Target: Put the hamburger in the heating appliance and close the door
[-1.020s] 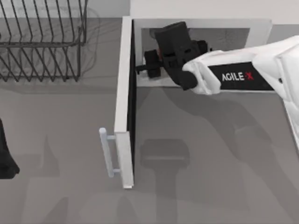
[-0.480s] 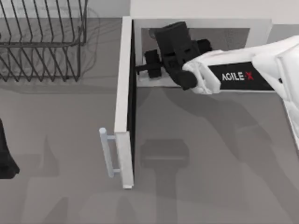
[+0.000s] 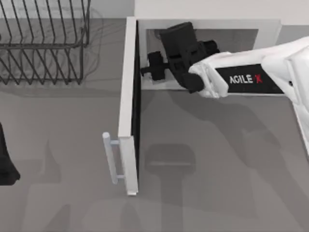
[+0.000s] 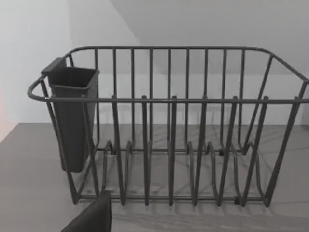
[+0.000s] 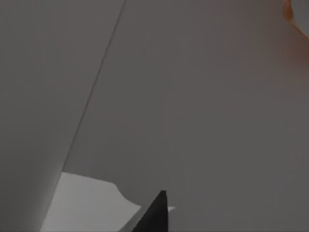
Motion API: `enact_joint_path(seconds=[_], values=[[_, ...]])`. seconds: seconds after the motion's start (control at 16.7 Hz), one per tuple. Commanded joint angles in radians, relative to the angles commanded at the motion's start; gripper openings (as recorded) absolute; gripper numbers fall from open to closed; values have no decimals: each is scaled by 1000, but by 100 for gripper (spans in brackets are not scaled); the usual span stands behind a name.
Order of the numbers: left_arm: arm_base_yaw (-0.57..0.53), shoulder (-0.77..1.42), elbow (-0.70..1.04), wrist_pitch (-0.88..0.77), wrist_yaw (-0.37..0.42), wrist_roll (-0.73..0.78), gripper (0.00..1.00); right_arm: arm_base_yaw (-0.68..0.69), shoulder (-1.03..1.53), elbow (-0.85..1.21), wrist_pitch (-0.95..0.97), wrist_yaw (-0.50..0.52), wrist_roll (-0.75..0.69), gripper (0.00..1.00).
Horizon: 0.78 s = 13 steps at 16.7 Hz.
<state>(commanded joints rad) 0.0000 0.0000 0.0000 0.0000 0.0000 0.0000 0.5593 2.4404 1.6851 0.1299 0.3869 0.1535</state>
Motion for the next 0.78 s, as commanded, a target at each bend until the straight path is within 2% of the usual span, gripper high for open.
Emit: enact_joint_path(seconds=[0.36,0.78], values=[[0,0,0,0,0,0,100,84,-118,-89,22,8,27,100],[0,0,0,0,0,0,100,211,-270,-381,48,53,109,100]])
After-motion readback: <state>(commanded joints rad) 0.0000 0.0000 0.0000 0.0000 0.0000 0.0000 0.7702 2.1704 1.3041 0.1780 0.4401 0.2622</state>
